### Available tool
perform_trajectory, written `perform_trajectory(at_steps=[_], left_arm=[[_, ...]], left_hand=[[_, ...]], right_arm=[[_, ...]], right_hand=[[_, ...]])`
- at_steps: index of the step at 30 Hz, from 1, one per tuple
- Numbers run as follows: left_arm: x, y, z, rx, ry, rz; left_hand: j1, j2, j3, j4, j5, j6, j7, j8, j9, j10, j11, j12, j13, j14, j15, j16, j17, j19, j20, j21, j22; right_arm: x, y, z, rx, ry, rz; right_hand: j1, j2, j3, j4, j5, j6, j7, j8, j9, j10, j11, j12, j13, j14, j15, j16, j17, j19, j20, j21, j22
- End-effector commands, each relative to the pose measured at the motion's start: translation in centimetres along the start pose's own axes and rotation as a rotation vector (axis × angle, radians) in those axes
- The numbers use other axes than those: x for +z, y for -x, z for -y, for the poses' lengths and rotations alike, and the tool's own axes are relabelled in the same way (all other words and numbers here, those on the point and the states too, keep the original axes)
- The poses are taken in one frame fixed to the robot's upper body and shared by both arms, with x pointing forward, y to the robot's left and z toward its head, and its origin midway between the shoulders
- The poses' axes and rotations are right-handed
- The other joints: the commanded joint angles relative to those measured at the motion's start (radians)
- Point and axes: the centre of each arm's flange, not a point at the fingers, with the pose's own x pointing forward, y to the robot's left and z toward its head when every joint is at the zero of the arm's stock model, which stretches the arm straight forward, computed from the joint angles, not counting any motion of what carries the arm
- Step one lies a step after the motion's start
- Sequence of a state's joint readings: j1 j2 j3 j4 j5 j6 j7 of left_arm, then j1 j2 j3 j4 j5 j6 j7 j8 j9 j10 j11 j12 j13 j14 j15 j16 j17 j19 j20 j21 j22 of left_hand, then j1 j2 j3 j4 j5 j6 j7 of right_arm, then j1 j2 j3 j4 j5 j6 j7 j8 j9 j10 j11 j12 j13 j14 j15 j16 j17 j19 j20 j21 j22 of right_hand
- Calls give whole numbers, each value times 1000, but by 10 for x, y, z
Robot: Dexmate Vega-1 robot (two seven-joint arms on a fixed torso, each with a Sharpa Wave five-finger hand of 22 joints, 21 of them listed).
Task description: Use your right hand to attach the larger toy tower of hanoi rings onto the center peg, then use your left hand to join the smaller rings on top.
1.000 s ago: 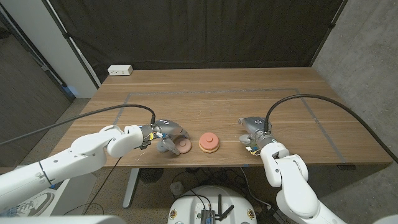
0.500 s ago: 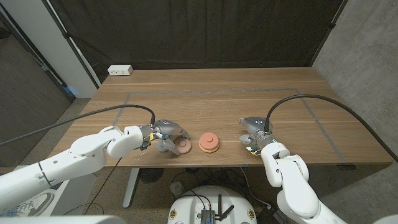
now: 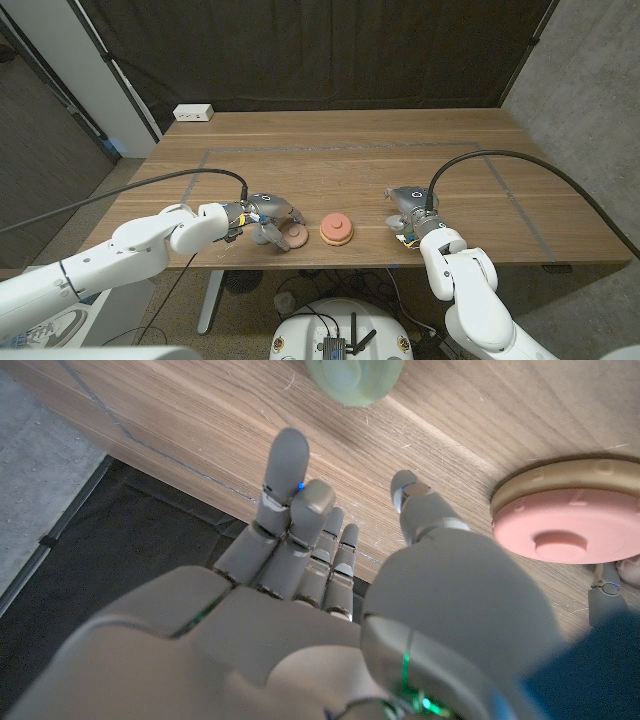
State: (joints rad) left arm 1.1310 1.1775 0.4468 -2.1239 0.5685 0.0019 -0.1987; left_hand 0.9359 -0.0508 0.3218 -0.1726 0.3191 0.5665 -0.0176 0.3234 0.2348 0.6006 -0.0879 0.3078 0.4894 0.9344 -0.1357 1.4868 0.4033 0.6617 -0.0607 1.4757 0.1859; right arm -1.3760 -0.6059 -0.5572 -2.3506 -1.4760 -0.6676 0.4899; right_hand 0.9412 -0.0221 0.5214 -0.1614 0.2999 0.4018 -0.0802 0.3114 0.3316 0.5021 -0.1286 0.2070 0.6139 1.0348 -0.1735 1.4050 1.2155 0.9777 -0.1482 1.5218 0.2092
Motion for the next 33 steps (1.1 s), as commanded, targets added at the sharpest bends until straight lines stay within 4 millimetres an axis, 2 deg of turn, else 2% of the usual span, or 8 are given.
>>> perform_trajectory(at_steps=[1,15,33], left_arm=[[-3,4,-10,43,22,-6],[-5,9,-24,26,44,1],[2,13,-57,35,20,34]], left_hand=[[9,24,14,11,5,16,-1,8,31,71,-60,8,8,12,-84,7,4,7,-138,7,3],[5,24,15,12,7,24,-2,13,37,81,-62,8,25,13,-84,8,6,11,-140,8,2],[0,22,15,13,8,26,-4,15,39,86,-61,6,40,15,-84,9,8,12,-141,7,2]], right_arm=[[1,0,2,-2,7,0],[1,-2,5,-5,8,-1],[-4,-2,8,-13,1,-12]], right_hand=[[-6,4,6,-2,5,9,-1,2,4,11,-2,-1,4,7,-45,0,2,4,-70,7,3],[-4,5,7,-3,7,9,-1,1,4,11,-2,-1,4,8,-44,0,2,4,-70,7,2],[-3,6,8,-3,8,9,-1,0,4,14,-2,0,6,8,-44,-1,2,4,-70,8,3]])
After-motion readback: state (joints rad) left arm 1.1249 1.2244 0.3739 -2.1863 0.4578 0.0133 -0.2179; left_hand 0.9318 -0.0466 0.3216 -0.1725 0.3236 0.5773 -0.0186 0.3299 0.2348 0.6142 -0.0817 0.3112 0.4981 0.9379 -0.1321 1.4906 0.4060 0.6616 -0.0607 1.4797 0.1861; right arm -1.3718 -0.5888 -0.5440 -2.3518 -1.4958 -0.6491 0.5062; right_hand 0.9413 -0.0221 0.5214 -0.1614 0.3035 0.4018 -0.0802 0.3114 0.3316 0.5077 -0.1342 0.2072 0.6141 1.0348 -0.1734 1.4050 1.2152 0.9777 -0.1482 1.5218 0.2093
